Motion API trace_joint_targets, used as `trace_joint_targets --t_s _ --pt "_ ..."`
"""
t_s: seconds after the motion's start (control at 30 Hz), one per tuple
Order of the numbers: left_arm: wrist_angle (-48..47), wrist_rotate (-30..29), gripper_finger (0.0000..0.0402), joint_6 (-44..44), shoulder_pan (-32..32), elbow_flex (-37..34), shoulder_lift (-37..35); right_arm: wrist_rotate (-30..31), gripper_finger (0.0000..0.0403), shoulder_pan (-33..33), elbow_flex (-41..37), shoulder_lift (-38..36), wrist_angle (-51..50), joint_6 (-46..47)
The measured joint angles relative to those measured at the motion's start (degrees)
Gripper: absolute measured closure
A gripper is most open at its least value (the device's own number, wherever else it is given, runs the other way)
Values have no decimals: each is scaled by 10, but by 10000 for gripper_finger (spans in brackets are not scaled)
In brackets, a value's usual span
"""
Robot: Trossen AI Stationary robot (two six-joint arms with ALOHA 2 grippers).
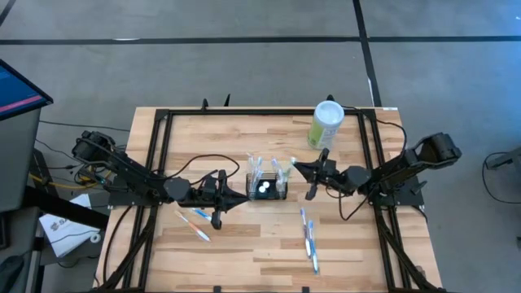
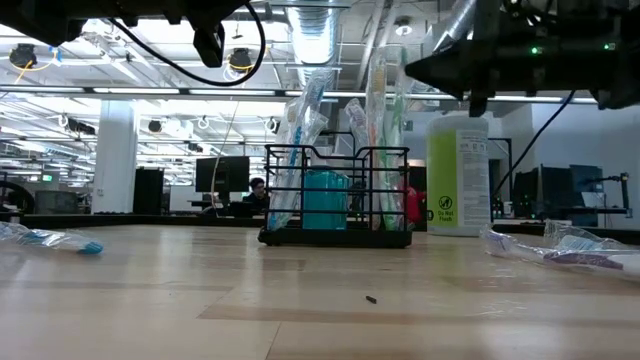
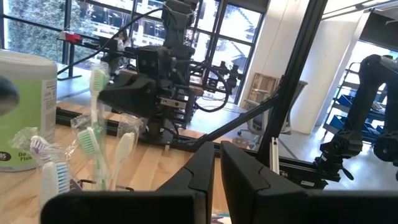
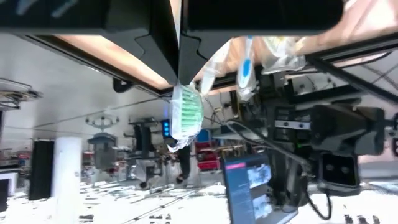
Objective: Pick & Place toothbrushing station
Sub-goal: Put the green toothbrush into the right compartment of the organizer
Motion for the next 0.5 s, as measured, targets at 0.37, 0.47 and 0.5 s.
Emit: trace_joint_targets --t_s 0.37,0.47,0.5 --pt "0 -3 380 1 3 0 0 6 403 9 22 77 21 4" --pt "0 -3 380 1 3 0 0 5 403 9 26 103 43 4" --pt "0 -3 380 1 3 0 0 5 403 9 27 114 46 6"
